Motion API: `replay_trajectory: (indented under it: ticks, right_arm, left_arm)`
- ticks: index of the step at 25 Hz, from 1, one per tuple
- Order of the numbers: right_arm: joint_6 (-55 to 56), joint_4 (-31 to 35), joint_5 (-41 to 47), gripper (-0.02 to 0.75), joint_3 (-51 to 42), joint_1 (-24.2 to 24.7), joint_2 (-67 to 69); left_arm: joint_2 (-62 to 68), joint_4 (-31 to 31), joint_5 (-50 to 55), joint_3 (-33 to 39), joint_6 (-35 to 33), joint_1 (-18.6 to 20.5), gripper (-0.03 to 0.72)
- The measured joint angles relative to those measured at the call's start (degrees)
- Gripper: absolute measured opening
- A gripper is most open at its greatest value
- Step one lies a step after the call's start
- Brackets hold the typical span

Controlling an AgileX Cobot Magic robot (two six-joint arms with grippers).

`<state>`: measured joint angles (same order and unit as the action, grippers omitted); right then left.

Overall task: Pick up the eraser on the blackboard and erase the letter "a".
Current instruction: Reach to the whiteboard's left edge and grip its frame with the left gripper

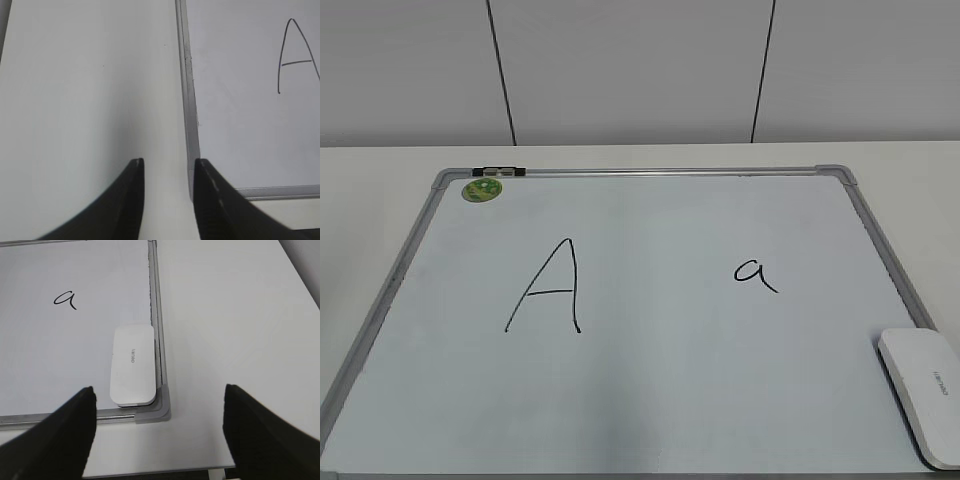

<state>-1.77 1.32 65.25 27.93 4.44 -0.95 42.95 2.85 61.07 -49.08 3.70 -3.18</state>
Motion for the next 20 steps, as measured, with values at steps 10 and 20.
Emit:
replay_trajectory:
  ticks: [10, 20]
  right_arm:
    - [0.00, 0.00, 0.00, 0.587, 0.00, 0.00, 0.00]
    - [0.00, 0.00, 0.00, 0.587, 0.00, 0.00, 0.00]
  left_arm:
    - [26.06, -3.38, 1.63, -16.52, 0.00, 0.00, 0.242]
    - [42.91, -3.59, 4.18, -24.48, 0.00, 0.00, 0.242]
